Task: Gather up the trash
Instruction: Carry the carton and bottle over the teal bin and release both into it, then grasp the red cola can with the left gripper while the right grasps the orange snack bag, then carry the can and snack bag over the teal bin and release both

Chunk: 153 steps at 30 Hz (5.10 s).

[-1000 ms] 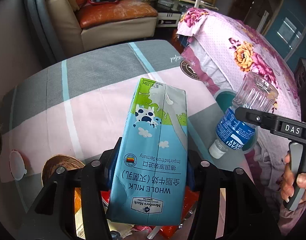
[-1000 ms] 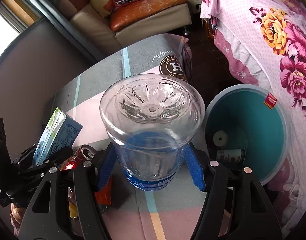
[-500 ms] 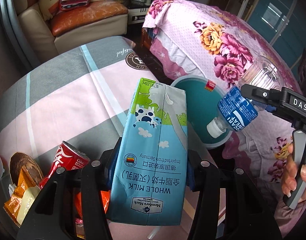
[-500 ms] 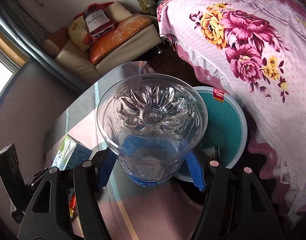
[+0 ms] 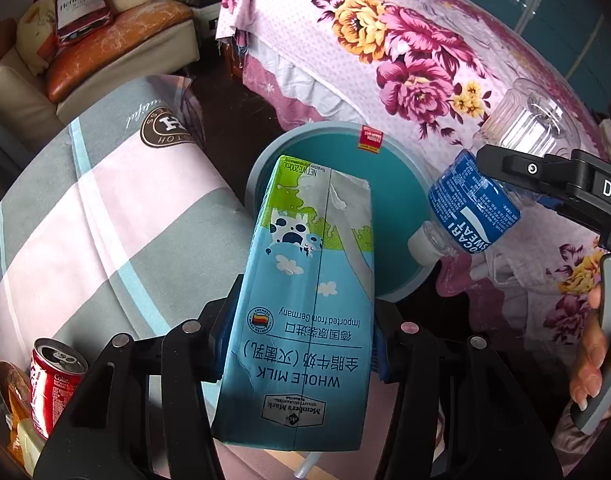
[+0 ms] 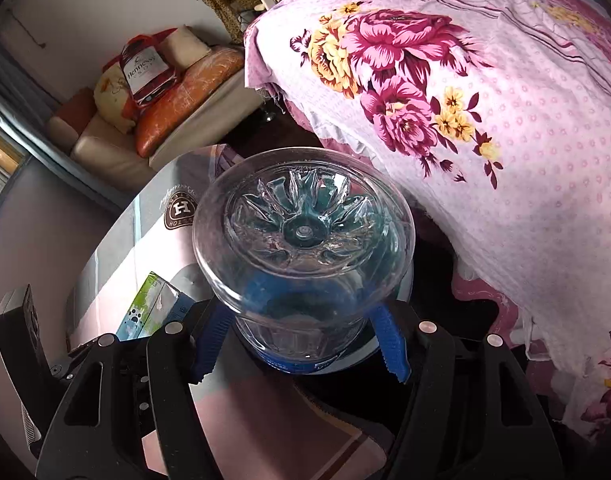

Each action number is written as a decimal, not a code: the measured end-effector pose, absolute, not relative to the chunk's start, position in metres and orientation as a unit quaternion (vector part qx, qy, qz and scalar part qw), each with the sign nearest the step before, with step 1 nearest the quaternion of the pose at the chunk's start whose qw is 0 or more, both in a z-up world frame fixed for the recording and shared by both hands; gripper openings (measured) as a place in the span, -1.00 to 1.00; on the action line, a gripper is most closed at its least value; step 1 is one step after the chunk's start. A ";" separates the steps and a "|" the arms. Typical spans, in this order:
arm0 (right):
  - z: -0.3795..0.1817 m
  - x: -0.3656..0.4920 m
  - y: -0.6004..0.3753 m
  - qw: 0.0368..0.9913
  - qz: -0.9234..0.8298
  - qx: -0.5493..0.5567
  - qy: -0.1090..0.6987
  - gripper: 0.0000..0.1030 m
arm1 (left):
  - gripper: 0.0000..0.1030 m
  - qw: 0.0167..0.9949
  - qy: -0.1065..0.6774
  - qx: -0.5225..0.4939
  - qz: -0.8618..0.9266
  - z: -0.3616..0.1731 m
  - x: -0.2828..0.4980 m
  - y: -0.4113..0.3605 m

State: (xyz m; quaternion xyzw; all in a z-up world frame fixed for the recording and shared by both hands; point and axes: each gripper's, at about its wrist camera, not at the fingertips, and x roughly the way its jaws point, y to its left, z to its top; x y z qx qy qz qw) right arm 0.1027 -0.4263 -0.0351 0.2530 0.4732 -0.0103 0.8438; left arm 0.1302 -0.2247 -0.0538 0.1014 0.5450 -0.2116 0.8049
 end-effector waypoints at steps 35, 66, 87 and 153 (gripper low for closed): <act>-0.069 0.133 -0.415 0.817 -0.043 0.222 0.531 0.33 | 0.73 0.823 0.517 0.118 -0.203 -0.064 0.142 -0.225; -0.036 0.102 -0.220 0.801 0.072 0.117 0.583 0.54 | 0.79 0.867 0.487 0.027 -0.107 -0.019 0.080 -0.004; -0.080 0.105 -0.102 0.753 0.135 0.085 0.638 0.54 | 0.79 0.872 0.484 -0.033 -0.064 -0.027 0.069 0.087; -0.046 0.112 -0.360 0.841 0.032 0.220 0.492 -0.72 | -0.04 0.830 0.508 0.149 -0.177 -0.049 0.116 -0.184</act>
